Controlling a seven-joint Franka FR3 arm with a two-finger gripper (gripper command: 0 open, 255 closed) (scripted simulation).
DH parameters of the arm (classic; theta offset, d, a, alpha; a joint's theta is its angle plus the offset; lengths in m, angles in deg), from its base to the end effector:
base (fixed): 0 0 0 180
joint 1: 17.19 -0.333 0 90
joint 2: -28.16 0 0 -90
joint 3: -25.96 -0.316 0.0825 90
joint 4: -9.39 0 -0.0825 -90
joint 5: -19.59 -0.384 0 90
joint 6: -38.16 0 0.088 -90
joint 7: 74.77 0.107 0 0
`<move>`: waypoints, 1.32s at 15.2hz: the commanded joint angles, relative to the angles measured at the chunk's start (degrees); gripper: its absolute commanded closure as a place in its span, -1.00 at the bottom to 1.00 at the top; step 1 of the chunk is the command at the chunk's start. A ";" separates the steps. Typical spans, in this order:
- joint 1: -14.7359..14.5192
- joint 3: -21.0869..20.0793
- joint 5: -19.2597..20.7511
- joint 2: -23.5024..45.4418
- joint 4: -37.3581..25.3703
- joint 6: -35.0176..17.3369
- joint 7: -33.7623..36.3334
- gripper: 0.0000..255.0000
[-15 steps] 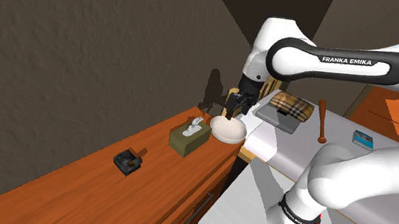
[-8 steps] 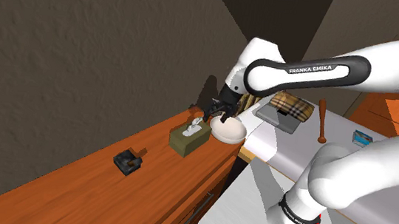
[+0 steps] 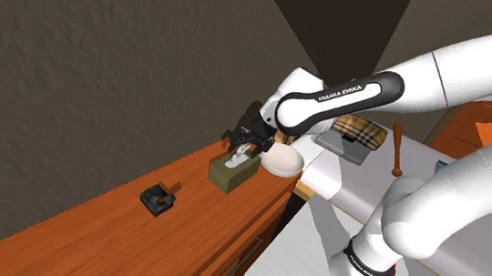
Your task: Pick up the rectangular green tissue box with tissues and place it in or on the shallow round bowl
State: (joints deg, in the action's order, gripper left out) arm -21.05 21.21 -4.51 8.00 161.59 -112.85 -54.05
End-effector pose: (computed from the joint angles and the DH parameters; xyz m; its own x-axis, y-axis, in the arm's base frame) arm 0.4223 0.0530 0.3878 0.8268 -0.5387 0.1617 -0.4599 -0.8130 -0.3571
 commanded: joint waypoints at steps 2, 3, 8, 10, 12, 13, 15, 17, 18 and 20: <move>-0.84 0.07 -1.49 2.98 -0.09 -3.16 -0.96 -1.00; -1.12 0.08 -1.93 3.91 -0.16 -4.04 -1.28 -1.00; -1.56 0.11 -2.68 5.40 -0.31 -5.40 -1.84 -1.00; -1.56 0.11 -2.68 5.40 -0.31 -5.40 -1.84 -1.00; -1.56 0.11 -2.67 5.39 -0.32 -5.38 -1.84 -1.00; -1.56 0.11 -2.67 5.39 -0.32 -5.38 -1.84 -1.00; -1.56 0.11 -2.67 5.39 -0.32 -5.38 -1.84 1.00; -1.55 0.08 -2.63 5.50 -0.44 -5.38 -1.77 1.00; -1.52 0.05 -2.57 5.41 -0.45 -5.29 -1.69 1.00; -1.48 -0.01 -2.46 5.22 -0.43 -5.13 -1.52 1.00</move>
State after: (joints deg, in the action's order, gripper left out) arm -22.62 21.14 -7.05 13.16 161.01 -118.07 -55.59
